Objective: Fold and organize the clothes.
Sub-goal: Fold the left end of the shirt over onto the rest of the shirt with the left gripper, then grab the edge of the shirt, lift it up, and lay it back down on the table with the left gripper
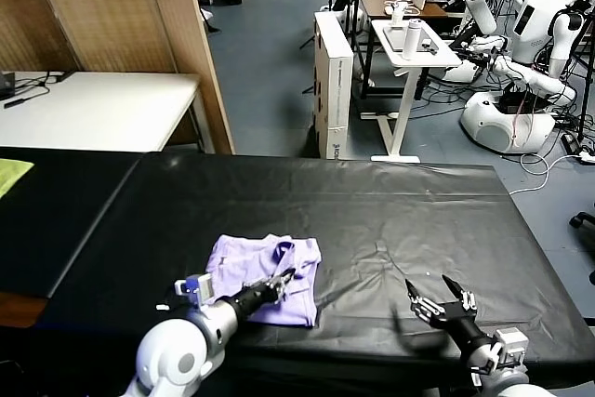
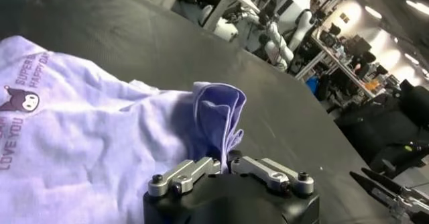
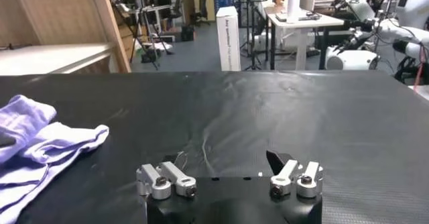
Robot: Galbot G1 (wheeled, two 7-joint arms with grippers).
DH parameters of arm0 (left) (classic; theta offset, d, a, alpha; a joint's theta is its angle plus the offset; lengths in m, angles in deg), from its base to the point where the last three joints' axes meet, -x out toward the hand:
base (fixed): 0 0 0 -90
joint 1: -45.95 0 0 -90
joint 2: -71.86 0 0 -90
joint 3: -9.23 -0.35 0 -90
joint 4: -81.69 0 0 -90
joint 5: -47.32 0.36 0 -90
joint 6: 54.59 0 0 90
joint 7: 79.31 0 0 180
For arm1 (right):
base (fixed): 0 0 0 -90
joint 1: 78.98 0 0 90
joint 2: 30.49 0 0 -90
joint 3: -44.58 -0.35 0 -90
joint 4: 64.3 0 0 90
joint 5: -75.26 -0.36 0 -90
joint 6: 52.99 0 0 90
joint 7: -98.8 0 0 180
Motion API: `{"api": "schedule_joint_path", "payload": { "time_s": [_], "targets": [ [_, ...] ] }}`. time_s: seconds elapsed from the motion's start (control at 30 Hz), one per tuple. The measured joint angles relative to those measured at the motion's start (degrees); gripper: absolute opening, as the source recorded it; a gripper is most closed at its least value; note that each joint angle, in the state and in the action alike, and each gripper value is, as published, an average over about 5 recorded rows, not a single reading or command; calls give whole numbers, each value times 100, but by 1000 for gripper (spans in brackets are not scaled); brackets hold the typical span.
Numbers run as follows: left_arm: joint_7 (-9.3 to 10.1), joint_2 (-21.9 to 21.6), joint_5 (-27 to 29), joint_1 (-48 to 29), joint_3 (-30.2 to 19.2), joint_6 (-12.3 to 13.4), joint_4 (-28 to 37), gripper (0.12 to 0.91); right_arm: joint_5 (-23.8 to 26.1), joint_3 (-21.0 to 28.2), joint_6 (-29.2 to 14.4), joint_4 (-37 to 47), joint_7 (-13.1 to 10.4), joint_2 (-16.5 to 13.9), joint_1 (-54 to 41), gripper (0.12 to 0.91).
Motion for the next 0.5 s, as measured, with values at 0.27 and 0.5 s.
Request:
{"api": "schedule_joint_path", "payload": {
  "time_s": [0.27,0.5],
  "targets": [
    [-4,-172,-17,231,174,0,-380,820,-19,148,34,25,-24,-157,-157,907],
    [-102,-498,-43,312,659,0,-413,906,15,406,57,35,-31,-176,-338,907]
  ]
}}
